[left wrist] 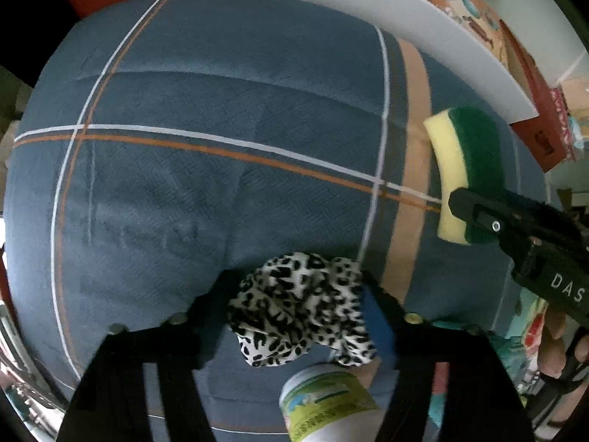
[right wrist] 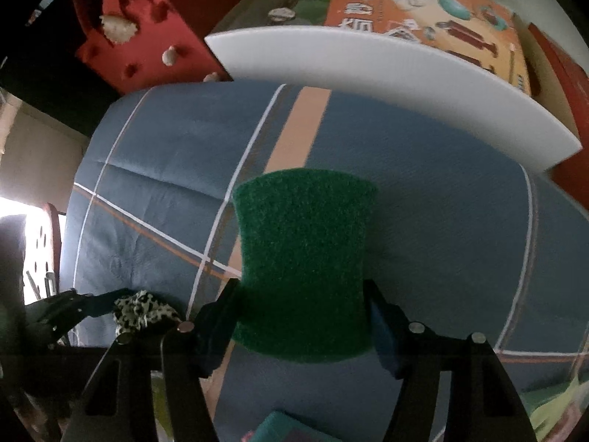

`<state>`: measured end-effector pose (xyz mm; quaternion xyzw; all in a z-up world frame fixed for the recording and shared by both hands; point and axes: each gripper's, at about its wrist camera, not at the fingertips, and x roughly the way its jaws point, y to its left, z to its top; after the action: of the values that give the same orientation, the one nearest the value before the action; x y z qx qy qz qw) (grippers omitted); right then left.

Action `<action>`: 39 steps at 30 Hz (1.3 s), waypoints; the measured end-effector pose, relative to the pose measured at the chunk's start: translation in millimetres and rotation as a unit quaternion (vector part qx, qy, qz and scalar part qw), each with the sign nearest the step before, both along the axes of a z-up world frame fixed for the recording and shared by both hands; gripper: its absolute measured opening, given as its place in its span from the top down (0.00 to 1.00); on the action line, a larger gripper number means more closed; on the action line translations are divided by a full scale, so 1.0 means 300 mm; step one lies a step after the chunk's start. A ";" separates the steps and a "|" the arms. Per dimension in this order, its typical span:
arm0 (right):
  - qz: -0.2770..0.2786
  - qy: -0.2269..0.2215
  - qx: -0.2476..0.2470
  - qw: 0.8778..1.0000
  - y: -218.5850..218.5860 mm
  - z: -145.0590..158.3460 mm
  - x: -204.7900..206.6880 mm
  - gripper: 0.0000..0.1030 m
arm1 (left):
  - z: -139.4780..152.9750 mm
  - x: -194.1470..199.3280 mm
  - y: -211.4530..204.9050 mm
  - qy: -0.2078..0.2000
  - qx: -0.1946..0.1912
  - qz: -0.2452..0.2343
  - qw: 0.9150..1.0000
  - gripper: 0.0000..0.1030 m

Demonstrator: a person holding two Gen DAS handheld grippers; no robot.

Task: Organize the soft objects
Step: 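Grasp the leopard scrunchie with the left tool while the right tool grasps the green sponge, then lift the scrunchie and sponge and carry both over the tray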

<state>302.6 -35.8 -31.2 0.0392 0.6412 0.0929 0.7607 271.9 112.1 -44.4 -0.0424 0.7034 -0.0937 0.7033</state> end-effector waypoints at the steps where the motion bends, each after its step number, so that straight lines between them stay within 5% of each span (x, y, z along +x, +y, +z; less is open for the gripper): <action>1: -0.001 -0.001 0.000 1.000 -0.006 0.008 -0.008 0.35 | 0.004 -0.001 -0.008 -0.002 -0.004 0.000 1.000 0.46; 8: -0.008 -0.014 -0.004 1.000 -0.077 0.079 -0.085 0.35 | 0.014 -0.001 -0.007 -0.011 -0.026 0.023 0.999 0.59; 21: -0.034 -0.049 0.021 0.998 -0.216 0.248 -0.258 0.35 | 0.123 -0.042 0.028 -0.034 -0.063 0.059 0.996 0.62; 33: -0.063 -0.110 0.032 0.991 -0.295 0.415 -0.525 0.35 | 0.419 -0.246 -0.068 -0.139 -0.083 0.047 0.986 0.62; 39: -0.097 -0.145 0.026 0.984 -0.331 0.429 -0.687 0.35 | 0.456 -0.395 -0.156 -0.191 -0.096 0.044 0.976 0.62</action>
<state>96.5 -135.0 97.3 0.1068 0.5148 0.0400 0.8497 153.4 65.4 92.4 -0.1221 0.5412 -0.1359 0.8208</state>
